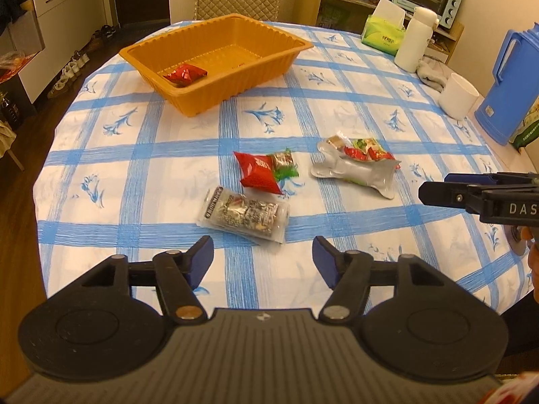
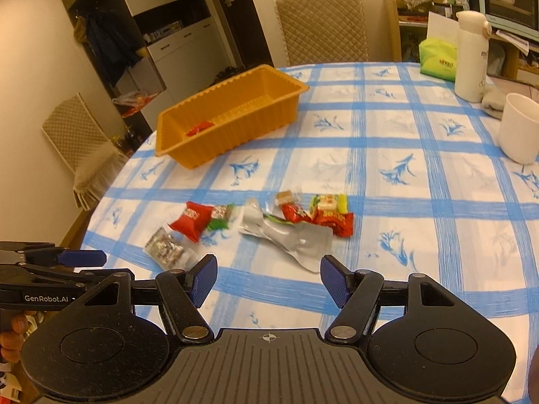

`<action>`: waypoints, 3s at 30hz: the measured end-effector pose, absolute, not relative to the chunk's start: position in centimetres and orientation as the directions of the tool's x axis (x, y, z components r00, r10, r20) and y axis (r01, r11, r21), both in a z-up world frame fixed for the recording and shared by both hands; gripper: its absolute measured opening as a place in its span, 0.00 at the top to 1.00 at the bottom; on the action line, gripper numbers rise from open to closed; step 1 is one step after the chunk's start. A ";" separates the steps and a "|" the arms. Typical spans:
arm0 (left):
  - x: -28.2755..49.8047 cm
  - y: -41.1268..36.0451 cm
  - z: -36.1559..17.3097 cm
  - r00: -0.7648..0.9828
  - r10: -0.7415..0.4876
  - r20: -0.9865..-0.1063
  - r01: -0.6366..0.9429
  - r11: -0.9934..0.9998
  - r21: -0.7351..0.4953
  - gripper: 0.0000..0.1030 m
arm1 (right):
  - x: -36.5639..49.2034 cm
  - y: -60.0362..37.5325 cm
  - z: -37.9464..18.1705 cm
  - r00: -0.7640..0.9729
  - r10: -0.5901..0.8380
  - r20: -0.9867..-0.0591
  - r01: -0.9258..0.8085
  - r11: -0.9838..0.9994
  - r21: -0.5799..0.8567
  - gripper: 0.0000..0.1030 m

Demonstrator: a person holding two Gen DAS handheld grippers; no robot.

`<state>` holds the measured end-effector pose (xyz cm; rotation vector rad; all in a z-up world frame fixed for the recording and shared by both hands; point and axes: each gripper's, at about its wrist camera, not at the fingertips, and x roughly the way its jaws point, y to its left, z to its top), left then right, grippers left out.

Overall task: Organize snacks
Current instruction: 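Move both tools back toward the remaining snacks on the table, then grasp the clear nut packet with the left tool while the right tool grasps a green-wrapped candy, then carry the nut packet and green candy over the orange tray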

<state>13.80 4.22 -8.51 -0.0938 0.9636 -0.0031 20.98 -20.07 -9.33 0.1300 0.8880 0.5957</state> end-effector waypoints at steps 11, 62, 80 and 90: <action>15.0 3.3 -10.6 0.552 -0.058 -0.832 -0.020 0.996 -0.083 0.38 | 21.4 -20.0 -10.6 0.463 0.525 -0.714 -0.418 0.840 0.346 0.34; 20.4 12.8 -13.8 0.522 0.111 -0.846 -0.152 0.988 0.037 0.66 | 26.2 -13.3 -10.8 0.431 0.578 -0.693 -0.501 0.792 0.350 0.37; 21.2 14.1 -13.0 0.538 0.095 -0.838 -0.130 0.991 0.029 0.67 | 29.6 -6.2 -13.9 0.379 0.512 -0.771 -0.519 0.807 0.281 0.73; 21.5 15.0 -12.8 0.540 0.096 -0.836 -0.129 0.991 0.030 0.67 | 30.6 -4.7 -15.1 0.369 0.472 -0.801 -0.509 0.823 0.252 0.73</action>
